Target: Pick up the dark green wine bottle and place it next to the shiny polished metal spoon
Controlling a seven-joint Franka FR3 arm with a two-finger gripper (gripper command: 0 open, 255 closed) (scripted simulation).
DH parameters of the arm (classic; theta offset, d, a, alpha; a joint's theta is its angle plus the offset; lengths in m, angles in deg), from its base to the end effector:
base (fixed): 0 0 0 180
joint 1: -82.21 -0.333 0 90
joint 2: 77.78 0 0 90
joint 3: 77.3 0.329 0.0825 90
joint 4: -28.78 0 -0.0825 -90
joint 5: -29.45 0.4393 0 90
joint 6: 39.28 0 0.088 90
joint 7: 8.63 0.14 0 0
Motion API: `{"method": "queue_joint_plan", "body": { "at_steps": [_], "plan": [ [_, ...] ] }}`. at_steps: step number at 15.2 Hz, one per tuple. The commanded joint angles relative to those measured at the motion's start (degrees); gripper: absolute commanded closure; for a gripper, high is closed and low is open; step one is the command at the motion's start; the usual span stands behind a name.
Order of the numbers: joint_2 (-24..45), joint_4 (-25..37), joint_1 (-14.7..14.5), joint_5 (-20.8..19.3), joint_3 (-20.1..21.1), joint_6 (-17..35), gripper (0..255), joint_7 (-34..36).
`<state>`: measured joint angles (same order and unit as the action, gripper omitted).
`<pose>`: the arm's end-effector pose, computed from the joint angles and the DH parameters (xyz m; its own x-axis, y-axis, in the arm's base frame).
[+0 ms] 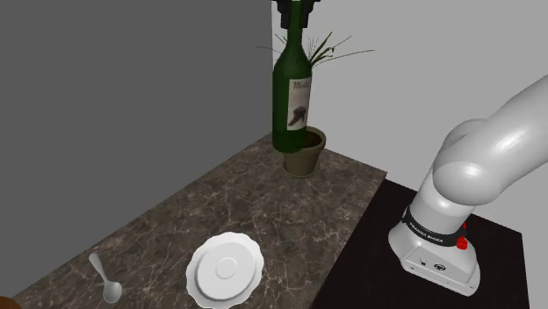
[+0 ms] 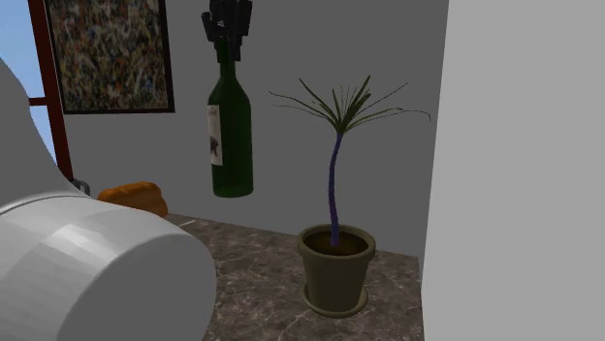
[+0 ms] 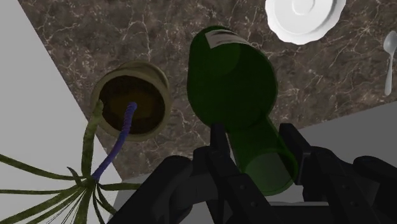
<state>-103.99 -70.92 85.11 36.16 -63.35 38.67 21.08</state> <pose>0.4132 0.1317 0.7276 0.9482 -0.3133 0.0530 -0.3117 -0.9495 -0.0372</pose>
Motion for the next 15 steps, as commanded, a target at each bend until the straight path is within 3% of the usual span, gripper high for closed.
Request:
{"method": "queue_joint_plan", "body": {
  "at_steps": [1, 8, 15],
  "plan": [
    [2.32, 0.14, -0.28, 0.13, 2.11, 2.45, 255, 2.27],
    [11.63, 2.34, -1.37, -1.38, 8.70, 9.75, 255, 9.60],
    [24.19, 8.58, -3.60, -6.55, 14.53, 15.12, 255, 17.76]
  ]
}}
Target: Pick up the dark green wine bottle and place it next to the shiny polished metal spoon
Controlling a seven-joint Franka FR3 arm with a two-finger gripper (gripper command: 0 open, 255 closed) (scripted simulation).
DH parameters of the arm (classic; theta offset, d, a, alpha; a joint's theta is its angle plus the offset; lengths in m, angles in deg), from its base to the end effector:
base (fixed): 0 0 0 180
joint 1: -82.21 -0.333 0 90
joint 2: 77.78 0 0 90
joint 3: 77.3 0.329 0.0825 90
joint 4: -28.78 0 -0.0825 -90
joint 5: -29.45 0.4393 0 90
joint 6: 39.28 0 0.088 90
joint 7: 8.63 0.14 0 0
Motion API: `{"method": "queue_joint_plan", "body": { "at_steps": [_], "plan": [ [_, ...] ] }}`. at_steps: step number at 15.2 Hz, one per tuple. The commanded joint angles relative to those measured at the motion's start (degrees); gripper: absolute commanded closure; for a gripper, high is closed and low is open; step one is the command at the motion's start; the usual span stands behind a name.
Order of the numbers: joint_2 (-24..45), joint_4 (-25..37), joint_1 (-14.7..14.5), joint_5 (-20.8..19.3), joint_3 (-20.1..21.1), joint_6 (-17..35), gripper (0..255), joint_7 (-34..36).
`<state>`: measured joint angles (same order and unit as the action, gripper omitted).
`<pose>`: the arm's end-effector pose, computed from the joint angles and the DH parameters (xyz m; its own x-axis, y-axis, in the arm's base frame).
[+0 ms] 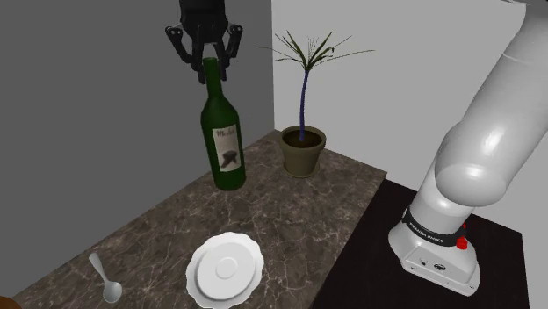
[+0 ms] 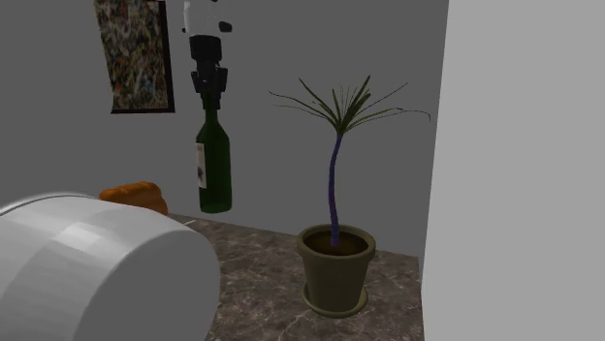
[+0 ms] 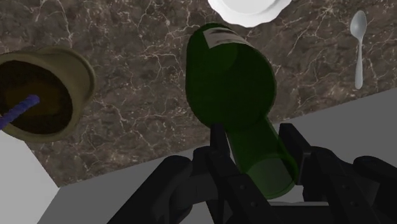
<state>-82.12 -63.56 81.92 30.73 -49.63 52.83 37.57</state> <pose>0.5186 0.2896 0.6264 0.9481 -0.3137 0.0529 -0.3120 -0.9494 -0.0366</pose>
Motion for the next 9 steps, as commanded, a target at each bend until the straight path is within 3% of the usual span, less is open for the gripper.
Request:
{"method": "queue_joint_plan", "body": {
  "at_steps": [1, 9],
  "plan": [
    [4.39, 2.50, -0.91, -2.19, 1.50, 1.48, 255, 2.48],
    [22.80, 17.03, -8.25, -12.30, 4.02, 2.57, 255, 11.24]
  ]
}}
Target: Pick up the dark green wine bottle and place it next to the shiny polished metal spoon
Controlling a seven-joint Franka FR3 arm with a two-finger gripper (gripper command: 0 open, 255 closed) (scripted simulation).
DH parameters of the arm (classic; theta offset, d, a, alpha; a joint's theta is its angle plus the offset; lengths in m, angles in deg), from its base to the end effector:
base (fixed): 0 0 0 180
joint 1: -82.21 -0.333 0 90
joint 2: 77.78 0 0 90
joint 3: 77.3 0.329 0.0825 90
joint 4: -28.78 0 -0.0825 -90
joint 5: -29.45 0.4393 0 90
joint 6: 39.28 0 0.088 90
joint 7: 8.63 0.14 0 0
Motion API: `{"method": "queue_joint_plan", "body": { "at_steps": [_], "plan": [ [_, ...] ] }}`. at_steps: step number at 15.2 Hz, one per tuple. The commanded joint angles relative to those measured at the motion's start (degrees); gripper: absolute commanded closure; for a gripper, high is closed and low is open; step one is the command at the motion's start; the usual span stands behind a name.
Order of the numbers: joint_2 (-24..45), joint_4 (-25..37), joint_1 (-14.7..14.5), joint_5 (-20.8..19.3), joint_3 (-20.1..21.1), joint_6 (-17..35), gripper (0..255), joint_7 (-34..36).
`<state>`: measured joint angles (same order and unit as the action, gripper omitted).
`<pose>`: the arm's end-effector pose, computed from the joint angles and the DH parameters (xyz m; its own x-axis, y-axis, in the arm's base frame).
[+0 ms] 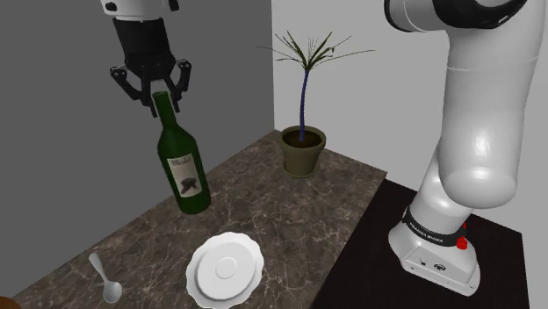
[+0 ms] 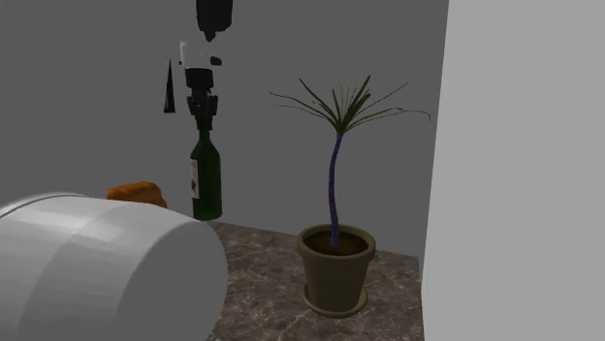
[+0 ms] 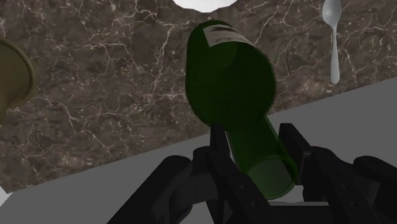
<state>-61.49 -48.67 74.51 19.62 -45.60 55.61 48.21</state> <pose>0.5822 0.3875 0.5656 0.9483 -0.3128 0.0531 -0.3111 -0.9496 -0.0381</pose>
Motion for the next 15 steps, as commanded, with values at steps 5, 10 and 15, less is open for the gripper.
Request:
{"method": "queue_joint_plan", "body": {
  "at_steps": [5, 10, 15],
  "plan": [
    [15.67, 17.44, -8.44, -7.39, -1.17, -3.09, 255, 3.68],
    [17.88, 16.76, -9.22, -8.17, -1.64, -0.36, 255, 4.33],
    [17.00, 11.28, -7.96, -7.95, -1.54, 4.07, 255, 4.80]
  ]
}}
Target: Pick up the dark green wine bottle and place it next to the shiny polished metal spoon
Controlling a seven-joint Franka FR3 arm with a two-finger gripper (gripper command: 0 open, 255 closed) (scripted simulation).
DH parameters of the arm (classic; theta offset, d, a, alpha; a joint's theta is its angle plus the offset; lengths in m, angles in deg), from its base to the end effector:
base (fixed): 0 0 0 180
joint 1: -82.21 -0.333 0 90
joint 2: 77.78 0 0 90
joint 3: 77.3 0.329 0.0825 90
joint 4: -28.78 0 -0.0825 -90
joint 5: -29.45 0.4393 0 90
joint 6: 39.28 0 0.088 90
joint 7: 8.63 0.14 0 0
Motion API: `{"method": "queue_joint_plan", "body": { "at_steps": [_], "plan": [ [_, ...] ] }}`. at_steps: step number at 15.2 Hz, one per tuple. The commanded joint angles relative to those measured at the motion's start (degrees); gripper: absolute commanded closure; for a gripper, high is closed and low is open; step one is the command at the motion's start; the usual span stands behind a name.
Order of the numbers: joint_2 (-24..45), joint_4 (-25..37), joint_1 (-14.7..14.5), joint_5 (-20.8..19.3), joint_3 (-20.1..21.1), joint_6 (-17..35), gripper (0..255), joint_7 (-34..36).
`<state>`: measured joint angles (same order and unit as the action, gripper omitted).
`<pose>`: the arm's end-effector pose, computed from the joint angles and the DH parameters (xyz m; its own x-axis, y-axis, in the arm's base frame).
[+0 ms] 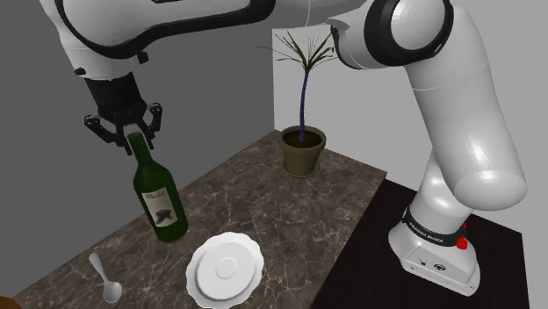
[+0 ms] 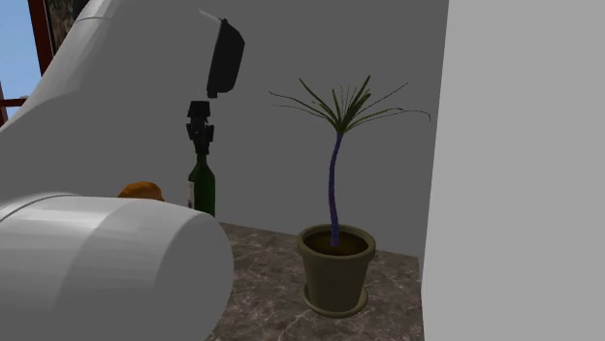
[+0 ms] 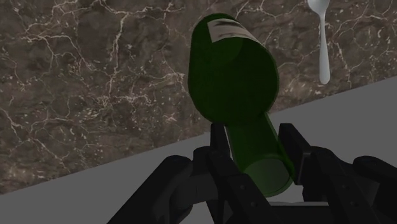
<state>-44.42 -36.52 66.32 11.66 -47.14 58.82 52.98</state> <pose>0.6324 0.4559 0.4765 0.9479 -0.3140 0.0536 -0.3123 -0.9492 -0.0372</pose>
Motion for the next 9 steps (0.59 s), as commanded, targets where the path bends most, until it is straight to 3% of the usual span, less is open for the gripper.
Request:
{"method": "queue_joint_plan", "body": {
  "at_steps": [1, 5, 9],
  "plan": [
    [-0.17, -1.83, 0.43, 0.03, -0.01, 1.69, 255, 0.12],
    [-0.36, -5.33, 1.09, -0.03, -0.06, 4.88, 255, 0.47],
    [-0.36, -5.37, 1.09, -0.03, -0.06, 4.93, 255, 0.48]
  ]
}}
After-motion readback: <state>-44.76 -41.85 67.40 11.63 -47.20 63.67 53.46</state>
